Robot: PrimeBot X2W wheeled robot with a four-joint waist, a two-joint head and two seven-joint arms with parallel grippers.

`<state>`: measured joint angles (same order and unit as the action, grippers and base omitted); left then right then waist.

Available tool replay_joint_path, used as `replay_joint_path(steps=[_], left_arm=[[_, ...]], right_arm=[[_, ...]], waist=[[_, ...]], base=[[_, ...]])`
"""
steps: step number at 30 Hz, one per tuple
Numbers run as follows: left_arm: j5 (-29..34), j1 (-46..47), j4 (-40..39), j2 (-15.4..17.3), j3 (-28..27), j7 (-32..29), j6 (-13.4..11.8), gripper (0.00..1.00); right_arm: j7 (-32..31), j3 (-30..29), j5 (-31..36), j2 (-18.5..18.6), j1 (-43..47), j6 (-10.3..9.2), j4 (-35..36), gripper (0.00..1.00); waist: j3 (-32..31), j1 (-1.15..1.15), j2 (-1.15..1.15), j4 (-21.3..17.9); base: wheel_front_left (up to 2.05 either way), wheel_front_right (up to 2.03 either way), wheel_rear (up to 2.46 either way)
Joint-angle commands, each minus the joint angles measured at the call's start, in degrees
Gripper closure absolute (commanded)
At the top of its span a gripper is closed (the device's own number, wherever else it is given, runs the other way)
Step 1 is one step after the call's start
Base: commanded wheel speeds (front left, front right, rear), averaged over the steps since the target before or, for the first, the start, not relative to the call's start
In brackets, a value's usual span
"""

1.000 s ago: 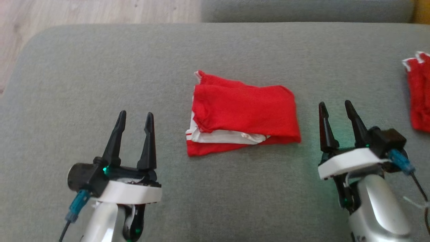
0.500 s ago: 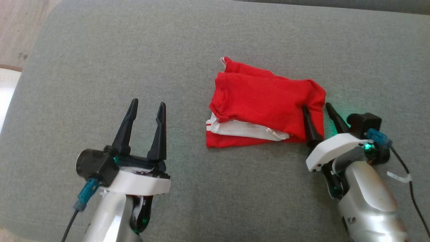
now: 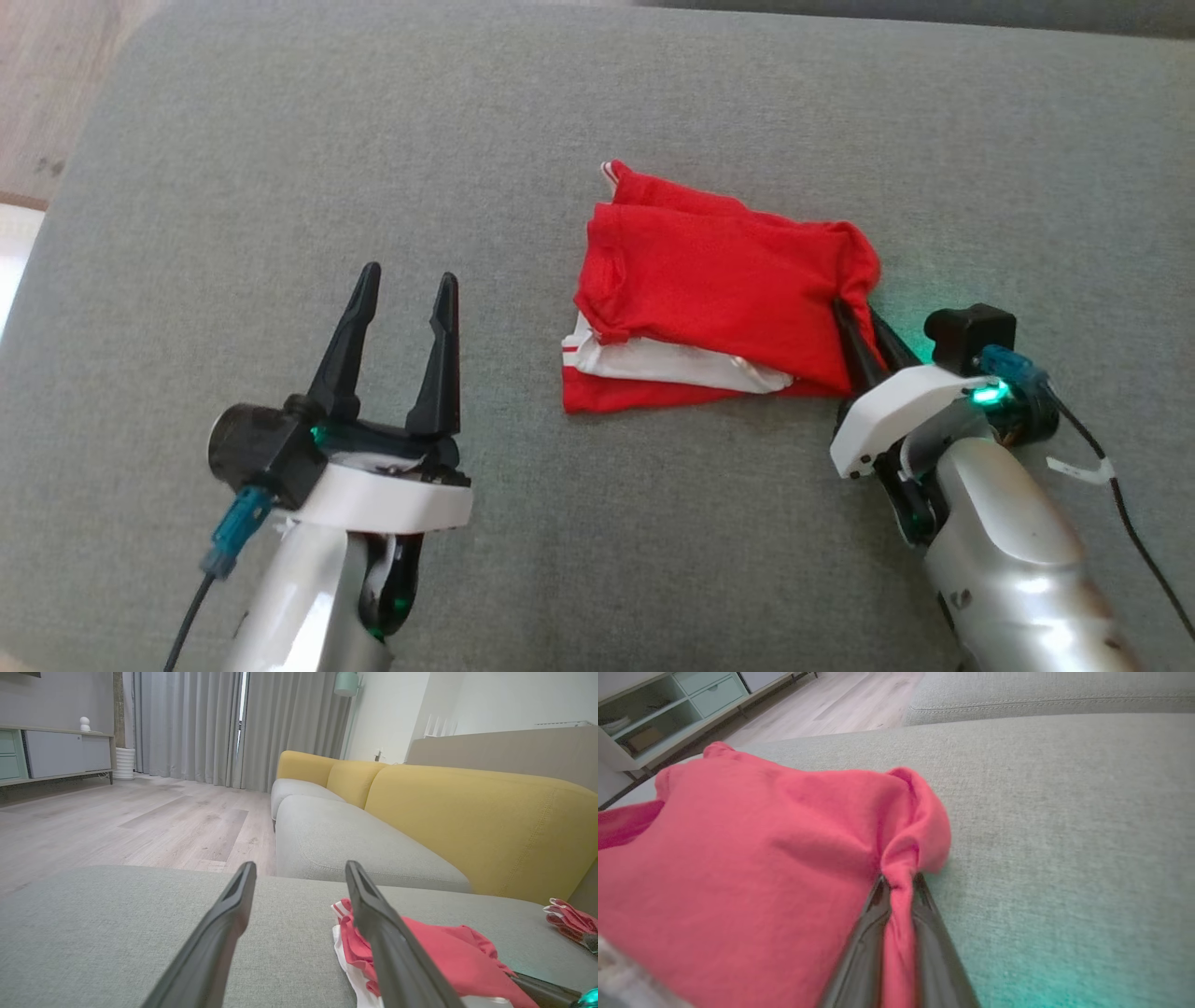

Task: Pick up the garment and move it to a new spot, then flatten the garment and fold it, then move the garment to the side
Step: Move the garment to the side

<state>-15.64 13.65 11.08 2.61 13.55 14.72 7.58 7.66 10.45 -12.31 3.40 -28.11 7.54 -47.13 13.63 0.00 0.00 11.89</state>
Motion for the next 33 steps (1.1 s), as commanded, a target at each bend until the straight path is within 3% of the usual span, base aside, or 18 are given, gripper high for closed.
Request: replay_joint_path(steps=[1,6,12,16,24,33], left_arm=[[0.0,1.6,-1.4,0.3,-1.9,0.3,-0.1,0.0],[0.5,1.5,-1.6,0.3,-2.0,0.3,-0.1,0.0],[1.4,1.6,-2.8,0.3,-1.4,0.3,-0.1,0.0],[1.7,2.2,-3.6,0.3,-0.3,0.3,-0.1,0.0],[1.7,5.8,-5.4,0.3,4.0,0.3,-0.1,0.0],[2.2,9.4,-6.1,0.3,7.4,0.3,-0.1,0.0]], right_arm=[[1.0,0.6,1.5,-0.5,-0.9,-0.05,0.0,1.0],[2.7,-1.3,6.0,-0.5,-2.0,-0.05,-0.1,1.0],[2.7,-4.5,16.8,-0.4,-2.6,-0.05,2.7,1.0],[1.6,-4.9,21.0,1.5,-3.0,-0.05,5.1,1.0],[-3.1,-0.6,22.0,14.1,-6.8,-0.05,12.8,1.0],[-7.3,-1.0,18.9,27.0,-10.5,-0.05,17.9,1.0]], waist=[[-0.5,0.0,0.0,-0.6],[-1.5,0.0,0.0,-2.3],[-2.3,0.0,0.0,-5.9],[-2.2,0.0,0.0,-8.2],[0.9,0.0,0.0,-15.7],[6.0,0.0,0.0,-18.5]], base=[[0.0,0.0,0.0],[0.0,0.0,0.0],[0.0,0.0,0.0],[0.0,0.0,0.0],[0.0,0.0,0.0],[0.0,0.0,0.0]])
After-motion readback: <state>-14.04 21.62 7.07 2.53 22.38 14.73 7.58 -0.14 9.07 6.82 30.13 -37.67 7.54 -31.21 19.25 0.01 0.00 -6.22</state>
